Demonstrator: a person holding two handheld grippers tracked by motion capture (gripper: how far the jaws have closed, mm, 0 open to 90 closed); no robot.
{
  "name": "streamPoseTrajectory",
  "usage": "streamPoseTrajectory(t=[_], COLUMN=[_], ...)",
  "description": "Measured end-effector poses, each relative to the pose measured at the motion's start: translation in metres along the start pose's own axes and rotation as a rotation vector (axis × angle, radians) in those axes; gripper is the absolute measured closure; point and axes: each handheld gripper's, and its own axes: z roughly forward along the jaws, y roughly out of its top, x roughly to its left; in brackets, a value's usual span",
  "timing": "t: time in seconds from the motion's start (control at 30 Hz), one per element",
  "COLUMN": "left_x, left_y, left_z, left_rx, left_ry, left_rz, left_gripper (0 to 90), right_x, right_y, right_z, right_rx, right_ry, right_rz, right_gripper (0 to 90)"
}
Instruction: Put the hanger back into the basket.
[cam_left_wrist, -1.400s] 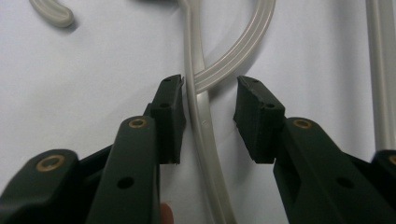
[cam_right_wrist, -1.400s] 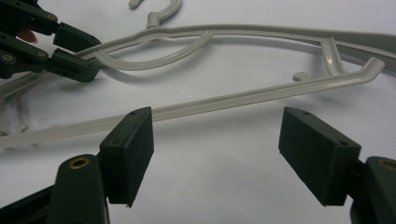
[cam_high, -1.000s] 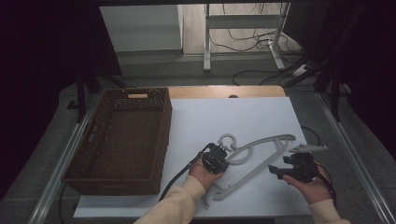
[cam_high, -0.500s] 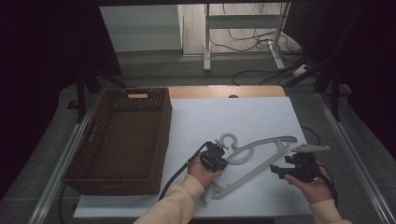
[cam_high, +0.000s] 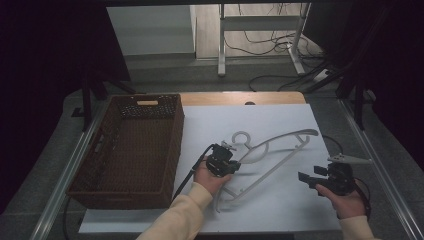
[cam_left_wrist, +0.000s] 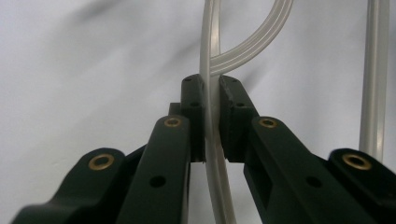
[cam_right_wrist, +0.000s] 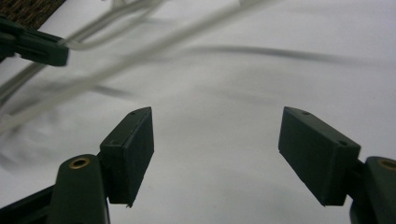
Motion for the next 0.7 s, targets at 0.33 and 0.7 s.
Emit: streamPoseTrajectory(t=[0.33, 0.7], left_x=[0.004, -0.007], left_y=[0.006, 0.016], left_z=[-0.032, -0.08], left_rx=[-0.072, -0.148], left_ry=[0.0, -0.022], left_rz=[-0.005, 0.045], left_gripper=[81.6, 81.6], right_x=[0.0, 0.001], right_y=[0.0, 0.0], right_z=[0.001, 0.003], right_rx=[0.002, 0.011], right_ry=[-0.002, -0.004], right_rz=[-0.002, -0.008], right_gripper=[26.6, 26.5])
